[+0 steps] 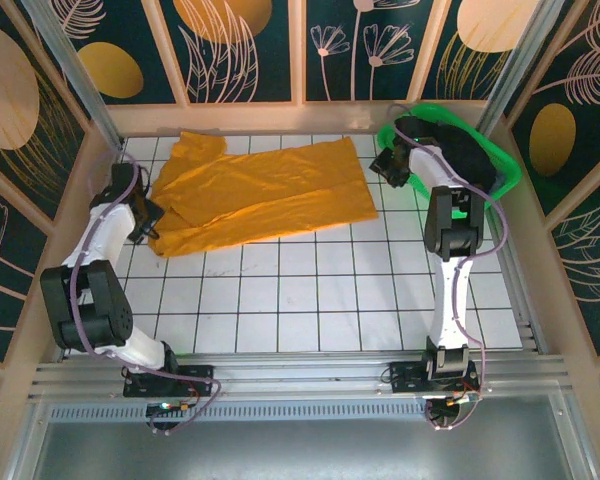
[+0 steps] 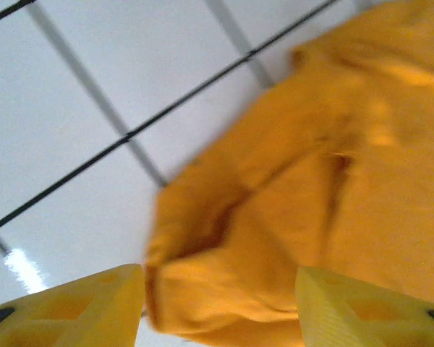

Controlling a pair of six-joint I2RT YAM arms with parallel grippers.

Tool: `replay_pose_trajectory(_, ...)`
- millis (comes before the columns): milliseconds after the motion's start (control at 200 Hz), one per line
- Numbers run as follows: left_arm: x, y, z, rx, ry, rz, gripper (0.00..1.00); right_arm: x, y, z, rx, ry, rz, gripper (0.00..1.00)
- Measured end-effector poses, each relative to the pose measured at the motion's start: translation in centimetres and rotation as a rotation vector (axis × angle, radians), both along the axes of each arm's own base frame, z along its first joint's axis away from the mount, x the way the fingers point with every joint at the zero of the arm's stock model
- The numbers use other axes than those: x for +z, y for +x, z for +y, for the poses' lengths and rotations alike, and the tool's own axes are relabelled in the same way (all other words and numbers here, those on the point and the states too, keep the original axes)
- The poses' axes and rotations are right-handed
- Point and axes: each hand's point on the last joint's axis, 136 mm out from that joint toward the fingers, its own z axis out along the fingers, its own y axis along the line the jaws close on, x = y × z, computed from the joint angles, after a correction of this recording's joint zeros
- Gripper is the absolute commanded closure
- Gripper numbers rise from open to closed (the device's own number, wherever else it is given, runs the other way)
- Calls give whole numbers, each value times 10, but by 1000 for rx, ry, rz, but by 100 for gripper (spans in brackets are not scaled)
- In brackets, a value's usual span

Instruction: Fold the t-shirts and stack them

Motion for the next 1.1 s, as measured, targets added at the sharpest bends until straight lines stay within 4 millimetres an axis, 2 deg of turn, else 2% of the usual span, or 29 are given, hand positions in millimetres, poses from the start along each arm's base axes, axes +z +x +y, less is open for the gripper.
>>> replay_pose_trajectory(90,-24,-20,8,55,-72,41,45,6,3,7,34,8,-22,54)
replay_pose_trajectory(175,-35,-28,12,89,-133,48,48,9,-2,23,75,4,-43,54)
replay_pose_trajectory(275,-38,-24,22,118,-168,17,54,14,-29,46,125,6,-39,56)
replay_pose_trajectory(375,-42,-18,29,133,-193,-6,58,26,-57,66,176,23,-45,63)
replay_pose_trajectory(505,-57,-12,25,125,-243,2,61,33,-78,75,210,37,-62,70)
replay_pose_trajectory(706,-69,-6,18,112,-298,2,62,6,-98,73,218,41,-1,71)
replay_pose_trajectory(921,-81,-1,15,108,-327,3,65,-7,-94,74,218,39,15,71)
replay_pose_trajectory(1036,-90,-3,13,119,-347,8,77,-23,-94,72,214,27,47,71)
replay_pose_trajectory(1096,-91,-5,15,135,-351,15,91,-32,-95,70,208,14,62,71)
